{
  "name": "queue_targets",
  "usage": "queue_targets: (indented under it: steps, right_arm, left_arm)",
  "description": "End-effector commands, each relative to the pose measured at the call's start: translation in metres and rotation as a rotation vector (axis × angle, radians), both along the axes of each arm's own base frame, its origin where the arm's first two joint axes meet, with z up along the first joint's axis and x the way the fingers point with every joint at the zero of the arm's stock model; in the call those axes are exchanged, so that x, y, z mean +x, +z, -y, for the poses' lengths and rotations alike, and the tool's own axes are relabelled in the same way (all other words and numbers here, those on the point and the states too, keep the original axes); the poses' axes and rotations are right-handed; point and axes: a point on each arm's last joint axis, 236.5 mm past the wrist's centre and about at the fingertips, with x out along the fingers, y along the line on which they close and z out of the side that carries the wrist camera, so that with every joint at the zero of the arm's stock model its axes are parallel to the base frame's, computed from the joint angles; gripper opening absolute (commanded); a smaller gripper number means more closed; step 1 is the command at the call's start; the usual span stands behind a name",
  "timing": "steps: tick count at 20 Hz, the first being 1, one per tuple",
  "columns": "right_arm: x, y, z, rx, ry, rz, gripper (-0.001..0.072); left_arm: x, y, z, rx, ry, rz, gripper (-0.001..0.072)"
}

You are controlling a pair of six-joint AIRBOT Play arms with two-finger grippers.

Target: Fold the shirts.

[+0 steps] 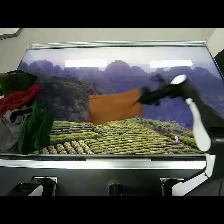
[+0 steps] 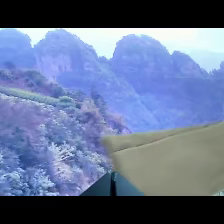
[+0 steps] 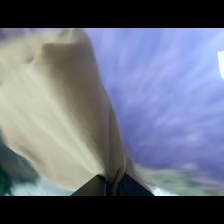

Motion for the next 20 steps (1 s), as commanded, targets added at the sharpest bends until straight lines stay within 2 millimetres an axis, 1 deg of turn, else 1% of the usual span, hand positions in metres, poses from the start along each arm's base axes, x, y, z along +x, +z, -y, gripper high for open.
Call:
queue_targets:
  steps: [1, 2, 3, 5, 7, 8, 9, 10, 11, 12, 14, 17, 18, 20]
  right_arm:
    - [-0.004, 0.042, 0.119, -0.021, -0.197, 0.010, 0.0044]
    - [-0.019, 0.046, 0.159, -0.044, -0.263, -0.024, 0.0044]
    - [-0.035, 0.048, 0.191, -0.072, -0.315, -0.055, 0.0044]
    - [-0.076, 0.049, 0.260, -0.151, -0.444, -0.129, 0.0044]
    - [-0.117, 0.046, 0.311, -0.224, -0.571, -0.215, 0.0044]
    - [-0.136, 0.043, 0.331, -0.257, -0.636, -0.260, 0.0044]
    - [-0.158, 0.037, 0.347, -0.286, -0.692, -0.309, 0.0044]
    - [-0.179, 0.029, 0.357, -0.309, -0.733, -0.361, 0.0044]
    - [-0.202, 0.020, 0.362, -0.326, -0.767, -0.416, 0.0044]
    - [-0.223, 0.009, 0.362, -0.333, -0.799, -0.467, 0.0044]
    - [-0.257, -0.013, 0.351, -0.327, -0.885, -0.538, 0.0044]
    - [-0.289, -0.044, 0.323, -0.313, -1.013, -0.578, 0.0043]
    - [-0.293, -0.053, 0.311, -0.301, -1.037, -0.575, 0.0043]
    - [-0.302, -0.066, 0.292, -0.278, -1.068, -0.584, 0.0044]
  left_arm:
    - [0.001, 0.002, 0.000, -0.005, 0.003, 0.008, 0.0030]
    - [0.001, 0.002, 0.000, -0.005, 0.003, 0.008, 0.0030]
    - [0.001, 0.002, 0.001, -0.005, 0.002, 0.007, 0.0030]
    - [0.001, 0.002, 0.001, -0.005, 0.002, 0.007, 0.0030]
    - [0.001, 0.002, 0.001, -0.005, 0.002, 0.008, 0.0030]
    - [0.001, 0.002, 0.001, -0.005, 0.002, 0.007, 0.0030]
    - [0.001, 0.002, 0.001, -0.005, 0.002, 0.007, 0.0030]
    - [0.001, 0.002, 0.001, -0.005, 0.002, 0.007, 0.0030]
    - [0.001, 0.002, 0.001, -0.005, 0.002, 0.007, 0.0030]
    - [0.001, 0.002, 0.001, -0.005, 0.002, 0.007, 0.0030]
    - [0.001, 0.002, 0.001, -0.005, 0.002, 0.007, 0.0030]
    - [0.001, 0.002, 0.001, -0.005, 0.002, 0.008, 0.0030]
    - [0.001, 0.002, 0.001, -0.005, 0.002, 0.008, 0.0030]
    - [0.001, 0.002, 0.000, -0.004, 0.002, 0.008, 0.0030]
